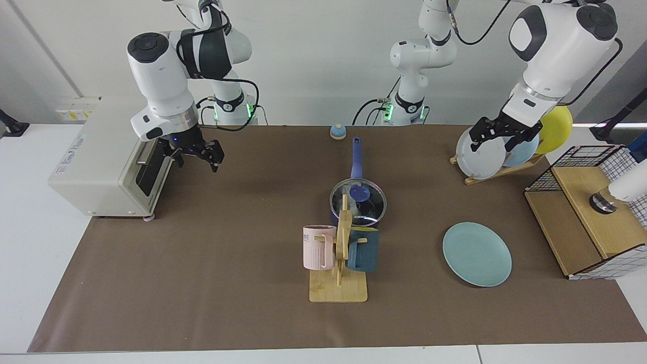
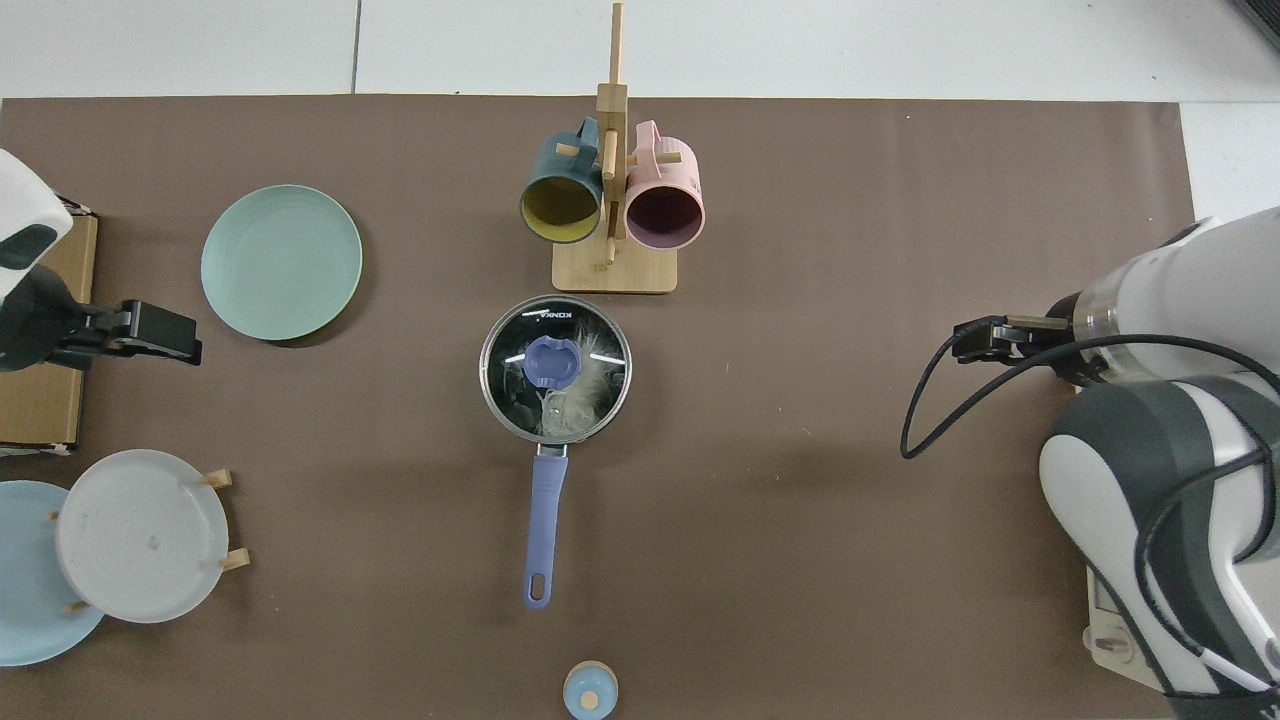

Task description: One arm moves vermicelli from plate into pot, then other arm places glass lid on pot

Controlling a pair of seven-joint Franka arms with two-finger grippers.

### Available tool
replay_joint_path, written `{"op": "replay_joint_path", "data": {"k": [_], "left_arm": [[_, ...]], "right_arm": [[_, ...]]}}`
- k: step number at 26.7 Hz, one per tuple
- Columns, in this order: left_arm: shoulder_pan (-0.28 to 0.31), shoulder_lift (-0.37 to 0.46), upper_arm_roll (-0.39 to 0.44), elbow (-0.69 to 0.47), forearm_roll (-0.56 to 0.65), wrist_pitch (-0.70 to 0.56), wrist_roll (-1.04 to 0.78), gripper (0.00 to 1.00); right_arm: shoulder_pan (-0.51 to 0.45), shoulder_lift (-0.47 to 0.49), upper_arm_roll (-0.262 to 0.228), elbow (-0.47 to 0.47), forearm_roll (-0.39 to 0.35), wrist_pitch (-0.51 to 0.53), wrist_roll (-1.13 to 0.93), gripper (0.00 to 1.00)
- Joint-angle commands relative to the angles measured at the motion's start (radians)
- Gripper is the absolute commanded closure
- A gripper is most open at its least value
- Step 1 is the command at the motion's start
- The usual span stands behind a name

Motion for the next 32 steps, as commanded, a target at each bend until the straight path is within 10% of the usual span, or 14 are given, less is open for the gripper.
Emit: {"op": "replay_joint_path", "data": {"k": [1,32], "left_arm": [[-0.004,-0.025,0.006,-0.032,-0.003,0.021,0.002,0.0],[-0.004,-0.025,0.006,-0.032,-0.003,0.021,0.002,0.0]], "right_arm": [[-0.023,-0.01,0.014,-0.013,-0.01,0.025,-0.035,0.0],[-0.147,-0.061,0.013,0.079,-0.007,-0.163,-0.248,0.0]]}}
